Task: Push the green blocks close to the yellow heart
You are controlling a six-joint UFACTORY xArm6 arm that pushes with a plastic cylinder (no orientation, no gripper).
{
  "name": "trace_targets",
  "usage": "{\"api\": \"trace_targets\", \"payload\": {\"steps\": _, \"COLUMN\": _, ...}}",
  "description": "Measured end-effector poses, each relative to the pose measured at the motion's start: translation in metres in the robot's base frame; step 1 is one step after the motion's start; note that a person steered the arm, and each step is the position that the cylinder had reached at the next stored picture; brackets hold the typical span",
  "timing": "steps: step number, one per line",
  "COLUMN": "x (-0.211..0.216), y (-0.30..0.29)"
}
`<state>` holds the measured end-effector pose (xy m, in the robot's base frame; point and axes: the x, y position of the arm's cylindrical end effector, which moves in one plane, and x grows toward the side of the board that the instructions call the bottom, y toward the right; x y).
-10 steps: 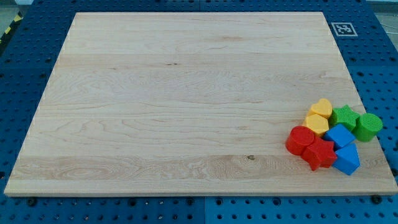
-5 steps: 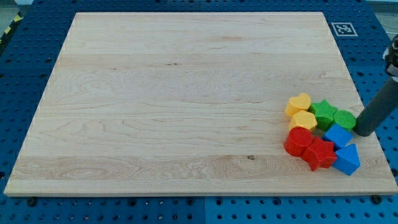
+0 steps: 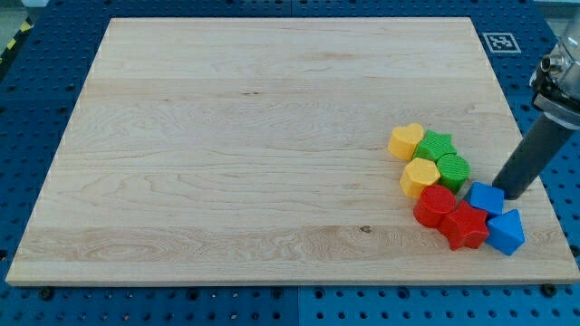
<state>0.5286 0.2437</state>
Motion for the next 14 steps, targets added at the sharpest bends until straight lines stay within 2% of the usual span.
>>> {"api": "trace_targets", "payload": {"steps": 3, "x": 0.001, "y": -0.070}}
{"api": "trace_targets", "payload": {"steps": 7, "x": -0.029, "y": -0.161}}
{"api": "trace_targets", "payload": {"steps": 11, "x": -0.041, "y": -0.078}}
{"api": "trace_targets", "payload": {"steps": 13, "x": -0.014, "y": -0.081}}
{"api": "trace_targets", "payload": {"steps": 14, "x": -0.004, "y": -0.041}}
